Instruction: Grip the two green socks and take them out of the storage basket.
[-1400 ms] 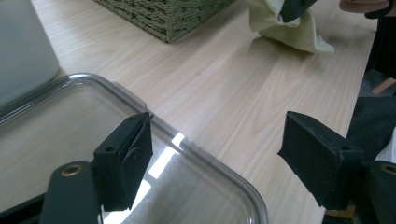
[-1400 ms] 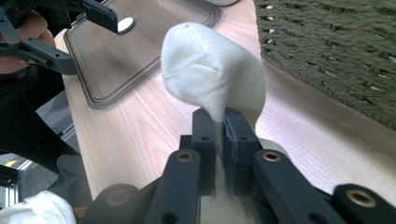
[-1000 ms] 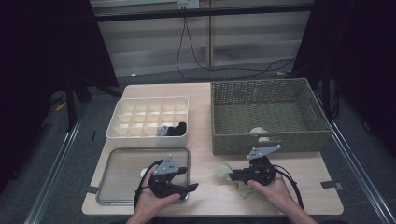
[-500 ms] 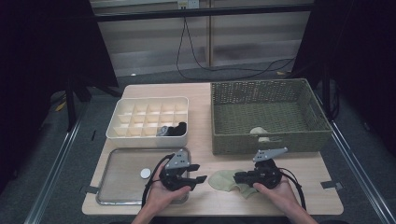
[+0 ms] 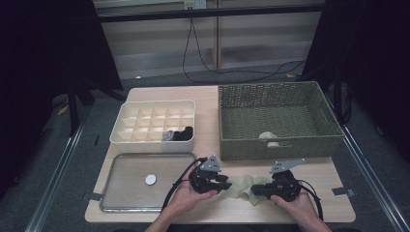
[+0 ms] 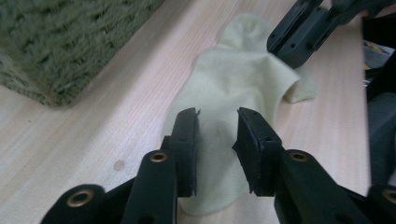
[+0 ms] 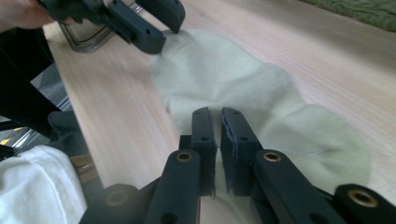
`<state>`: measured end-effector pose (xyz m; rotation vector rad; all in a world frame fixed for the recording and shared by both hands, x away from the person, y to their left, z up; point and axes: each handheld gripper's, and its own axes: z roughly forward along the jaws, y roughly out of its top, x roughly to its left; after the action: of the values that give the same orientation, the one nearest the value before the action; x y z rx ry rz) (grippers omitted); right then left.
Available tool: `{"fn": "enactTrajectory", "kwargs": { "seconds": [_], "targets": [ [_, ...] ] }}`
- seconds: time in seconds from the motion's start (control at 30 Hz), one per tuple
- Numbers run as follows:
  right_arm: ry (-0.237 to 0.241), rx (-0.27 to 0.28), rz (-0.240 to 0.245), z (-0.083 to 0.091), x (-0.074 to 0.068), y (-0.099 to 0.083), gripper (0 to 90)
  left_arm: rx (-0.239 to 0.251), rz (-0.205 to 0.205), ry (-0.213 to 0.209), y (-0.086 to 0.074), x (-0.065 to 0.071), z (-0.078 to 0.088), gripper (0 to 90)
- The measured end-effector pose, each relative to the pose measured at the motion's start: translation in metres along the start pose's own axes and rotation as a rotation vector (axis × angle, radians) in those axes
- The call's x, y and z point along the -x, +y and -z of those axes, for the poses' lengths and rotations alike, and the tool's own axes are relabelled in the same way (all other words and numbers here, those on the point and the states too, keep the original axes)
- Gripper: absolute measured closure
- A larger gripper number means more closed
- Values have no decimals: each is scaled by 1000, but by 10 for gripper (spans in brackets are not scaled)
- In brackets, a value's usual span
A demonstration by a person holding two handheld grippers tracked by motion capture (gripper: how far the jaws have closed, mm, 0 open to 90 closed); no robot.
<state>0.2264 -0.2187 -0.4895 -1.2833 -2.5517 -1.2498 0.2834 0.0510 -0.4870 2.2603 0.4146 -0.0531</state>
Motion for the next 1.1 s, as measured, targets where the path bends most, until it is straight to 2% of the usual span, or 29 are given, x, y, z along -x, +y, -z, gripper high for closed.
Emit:
{"fn": "enactTrajectory", "kwargs": {
  "seconds": [0.07, 0.13, 0.17, 0.2, 0.23, 0.3, 0.33, 0.37, 0.5, 0.53, 0.57, 0.6, 0.67, 0.7, 0.77, 0.83, 0.87, 1.0, 1.1],
  "targets": [
    [-2, -3, -7, -1, 1, -1, 835, -23, 12, 2, -2, -1, -7, 654],
    [-7, -22, -3, -4, 2, -3, 832, -76, -20, -2, -1, 0, -9, 654],
    [-14, -33, 2, -5, 2, -4, 830, -79, -6, 3, -2, 1, -10, 654],
    [-20, -41, 3, -5, 3, -5, 826, -64, 1, 0, -3, 1, -10, 655],
    [-20, -41, 3, -5, 3, -5, 826, -72, 6, -6, -3, -1, -8, 655],
    [-35, -39, 5, -3, 6, -5, 812, -71, 16, 12, -6, -3, -5, 655],
    [-13, -27, -18, -1, 12, -7, 799, -51, 23, 8, -9, -4, -4, 657],
    [-13, -27, -18, -1, 12, -7, 799, -62, 21, 18, -10, -4, -2, 657],
    [-24, -19, -27, 2, 18, -8, 793, -54, 13, 15, -17, -2, 5, 656],
    [-24, -18, -27, 2, 18, -7, 793, -58, 17, 16, -19, -1, 7, 657],
    [-24, -18, -28, 2, 19, -7, 793, -41, 22, 12, -21, 0, 7, 657],
    [-28, -15, -31, 2, 20, -6, 789, -50, 25, 9, -22, 1, 9, 655],
    [-32, -15, -25, 1, 19, -6, 777, -43, 27, 10, -23, 2, 9, 655],
    [-32, -15, -25, 1, 19, -6, 777, -59, 19, 8, -23, 2, 11, 655],
    [-34, -17, -20, 0, 17, -5, 759, -45, 33, 2, -24, 2, 12, 655],
    [-36, -13, -10, 0, 16, -3, 721, -58, 37, 3, -25, 1, 14, 654],
    [-31, -5, -12, 0, 16, -2, 716, -45, 50, -2, -26, 1, 15, 650],
    [-24, 4, -6, 1, 14, -1, 698, -54, 30, 29, -26, 1, 17, 620],
    [-29, 19, -11, 3, 15, 0, 666, -27, 31, 27, -23, -1, 17, 607]
  ]
}}
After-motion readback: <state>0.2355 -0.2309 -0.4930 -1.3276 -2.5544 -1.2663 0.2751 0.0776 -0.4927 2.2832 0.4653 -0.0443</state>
